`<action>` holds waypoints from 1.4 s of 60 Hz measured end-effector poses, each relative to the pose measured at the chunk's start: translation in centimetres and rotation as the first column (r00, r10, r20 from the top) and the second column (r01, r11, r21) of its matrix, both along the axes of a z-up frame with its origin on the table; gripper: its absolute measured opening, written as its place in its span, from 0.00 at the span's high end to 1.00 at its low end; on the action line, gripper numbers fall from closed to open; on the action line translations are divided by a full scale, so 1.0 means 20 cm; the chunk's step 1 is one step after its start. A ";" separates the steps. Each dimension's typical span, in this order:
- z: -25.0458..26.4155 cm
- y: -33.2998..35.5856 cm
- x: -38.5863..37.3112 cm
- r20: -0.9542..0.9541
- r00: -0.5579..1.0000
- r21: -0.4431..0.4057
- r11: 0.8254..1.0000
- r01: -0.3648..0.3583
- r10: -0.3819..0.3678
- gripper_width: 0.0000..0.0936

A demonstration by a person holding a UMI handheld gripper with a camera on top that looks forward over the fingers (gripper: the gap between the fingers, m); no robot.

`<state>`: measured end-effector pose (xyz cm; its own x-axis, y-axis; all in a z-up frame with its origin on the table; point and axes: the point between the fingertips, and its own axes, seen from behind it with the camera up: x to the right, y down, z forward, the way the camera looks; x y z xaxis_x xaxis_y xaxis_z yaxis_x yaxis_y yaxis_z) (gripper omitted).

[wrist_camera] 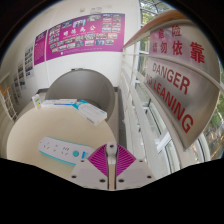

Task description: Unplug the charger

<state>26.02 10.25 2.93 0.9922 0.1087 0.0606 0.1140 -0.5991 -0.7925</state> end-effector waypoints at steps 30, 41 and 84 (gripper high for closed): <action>-0.16 -0.12 -0.09 -0.103 0.994 -0.119 0.992 -0.038 0.026 0.87; -0.20 -0.14 -0.08 -0.138 0.990 -0.152 0.988 -0.023 0.002 0.72; 0.03 -0.18 0.00 -0.108 0.994 -0.083 0.997 0.003 -0.012 0.07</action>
<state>26.00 6.60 3.44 0.9933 0.1012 -0.0563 0.0253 -0.6638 -0.7475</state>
